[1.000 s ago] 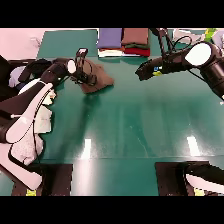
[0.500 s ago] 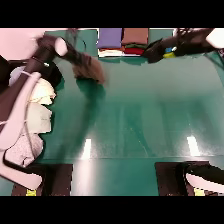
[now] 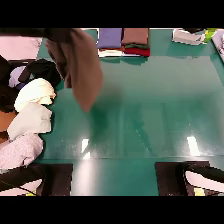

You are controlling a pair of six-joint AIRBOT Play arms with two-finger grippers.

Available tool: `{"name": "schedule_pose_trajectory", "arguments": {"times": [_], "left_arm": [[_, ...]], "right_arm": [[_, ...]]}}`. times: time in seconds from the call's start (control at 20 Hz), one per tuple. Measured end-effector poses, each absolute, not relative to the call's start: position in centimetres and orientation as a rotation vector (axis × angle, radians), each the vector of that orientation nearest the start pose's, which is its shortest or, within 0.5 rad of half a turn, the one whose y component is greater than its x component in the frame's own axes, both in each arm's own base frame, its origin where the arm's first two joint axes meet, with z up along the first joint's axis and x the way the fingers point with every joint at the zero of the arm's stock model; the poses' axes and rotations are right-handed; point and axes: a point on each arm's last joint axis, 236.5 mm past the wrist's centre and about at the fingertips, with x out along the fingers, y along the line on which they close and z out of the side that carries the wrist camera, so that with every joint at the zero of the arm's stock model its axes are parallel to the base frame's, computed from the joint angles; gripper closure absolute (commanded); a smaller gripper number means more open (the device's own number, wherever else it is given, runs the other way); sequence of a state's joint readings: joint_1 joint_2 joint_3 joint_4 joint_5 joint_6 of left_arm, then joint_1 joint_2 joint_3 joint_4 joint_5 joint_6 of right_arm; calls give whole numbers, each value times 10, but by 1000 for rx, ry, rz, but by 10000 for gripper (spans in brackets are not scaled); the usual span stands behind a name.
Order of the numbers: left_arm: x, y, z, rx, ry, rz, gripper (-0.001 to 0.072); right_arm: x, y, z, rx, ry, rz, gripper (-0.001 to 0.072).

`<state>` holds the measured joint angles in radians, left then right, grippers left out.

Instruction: Fold the shirts.

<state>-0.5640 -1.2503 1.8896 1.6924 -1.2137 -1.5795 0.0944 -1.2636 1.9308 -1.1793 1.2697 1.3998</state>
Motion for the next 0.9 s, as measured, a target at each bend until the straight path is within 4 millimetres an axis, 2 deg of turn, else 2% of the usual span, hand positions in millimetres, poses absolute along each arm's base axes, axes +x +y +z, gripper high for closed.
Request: {"name": "schedule_pose_trajectory", "arguments": {"times": [0.05,0.1,0.15,0.2,0.3,0.4,0.45,0.55,0.65,0.75,0.9], "left_arm": [[385,-232,302,254,571,-484,684],[378,-251,285,287,608,-528,587],[371,-268,267,314,643,-575,268],[366,-285,247,343,679,-613,134],[362,-306,207,385,754,-658,159],[370,-306,182,408,803,-645,160],[377,-298,173,404,826,-623,159],[396,-271,159,374,877,-544,159],[407,-239,133,342,963,-470,159],[408,-217,97,316,1059,-428,159],[396,-211,30,264,1210,-428,159]], "right_arm": [[423,125,328,38,574,464,695],[421,124,328,42,581,463,695],[420,122,328,44,586,459,695],[419,121,327,46,593,458,694],[417,120,324,47,609,458,695],[414,119,322,47,626,457,695],[413,119,320,46,634,459,695],[412,119,319,48,642,459,694],[411,120,318,50,650,461,695],[410,119,317,52,656,459,695],[410,119,317,55,658,459,695]]}}
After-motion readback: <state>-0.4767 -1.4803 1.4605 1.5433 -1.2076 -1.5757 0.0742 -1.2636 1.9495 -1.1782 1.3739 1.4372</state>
